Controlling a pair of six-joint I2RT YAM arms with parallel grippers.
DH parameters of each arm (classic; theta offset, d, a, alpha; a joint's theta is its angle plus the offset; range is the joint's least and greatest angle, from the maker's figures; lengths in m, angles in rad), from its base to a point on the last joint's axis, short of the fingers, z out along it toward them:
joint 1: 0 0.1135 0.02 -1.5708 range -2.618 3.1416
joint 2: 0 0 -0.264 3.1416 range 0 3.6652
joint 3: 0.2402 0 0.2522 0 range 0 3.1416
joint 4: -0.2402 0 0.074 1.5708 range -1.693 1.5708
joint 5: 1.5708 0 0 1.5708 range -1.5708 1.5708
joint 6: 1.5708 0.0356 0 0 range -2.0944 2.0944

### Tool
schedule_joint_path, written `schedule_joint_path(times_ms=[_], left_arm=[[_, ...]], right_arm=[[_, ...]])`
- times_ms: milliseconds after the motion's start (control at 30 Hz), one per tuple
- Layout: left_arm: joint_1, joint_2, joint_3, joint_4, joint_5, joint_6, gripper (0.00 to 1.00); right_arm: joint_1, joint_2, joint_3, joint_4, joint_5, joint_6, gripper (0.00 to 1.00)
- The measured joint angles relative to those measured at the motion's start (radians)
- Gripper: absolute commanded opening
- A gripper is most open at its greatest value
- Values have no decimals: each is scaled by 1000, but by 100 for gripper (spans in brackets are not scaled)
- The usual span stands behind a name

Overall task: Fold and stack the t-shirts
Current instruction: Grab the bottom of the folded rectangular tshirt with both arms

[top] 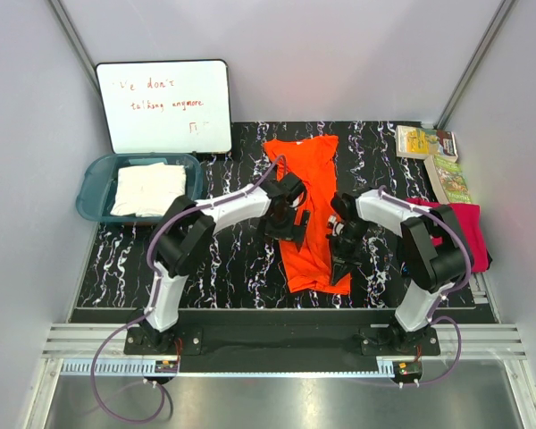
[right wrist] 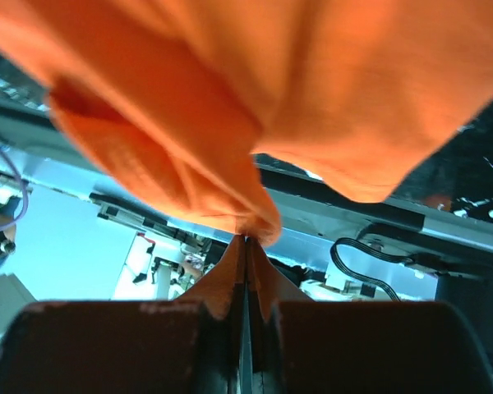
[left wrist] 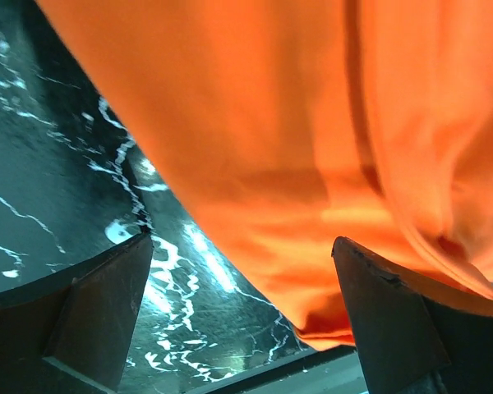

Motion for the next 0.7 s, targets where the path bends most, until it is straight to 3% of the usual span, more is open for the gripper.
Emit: schedule_joint_path(times_ms=[167,200,267,300,400,500,700], left_arm=[[26,15,51,-55,-6,1,92],[31,15,65,-61,-4,1,85],[40,15,96,-71,6,5,66],[44,15,107,-72,14,6,37],[45,14,116,-68,52,11,12],[33,2,81,-43,103,21,4],[-20,-91,-130,56,201,26,0]], right_arm=[[7,4,-34,30,57,43,3],[12,10,-38,44,72,52,4],[24,31,-43,71,99,63,3],[30,43,-44,84,113,68,4],[37,83,-47,121,137,81,4],[37,109,-45,142,143,89,4],[40,158,-2,116,141,95,4]])
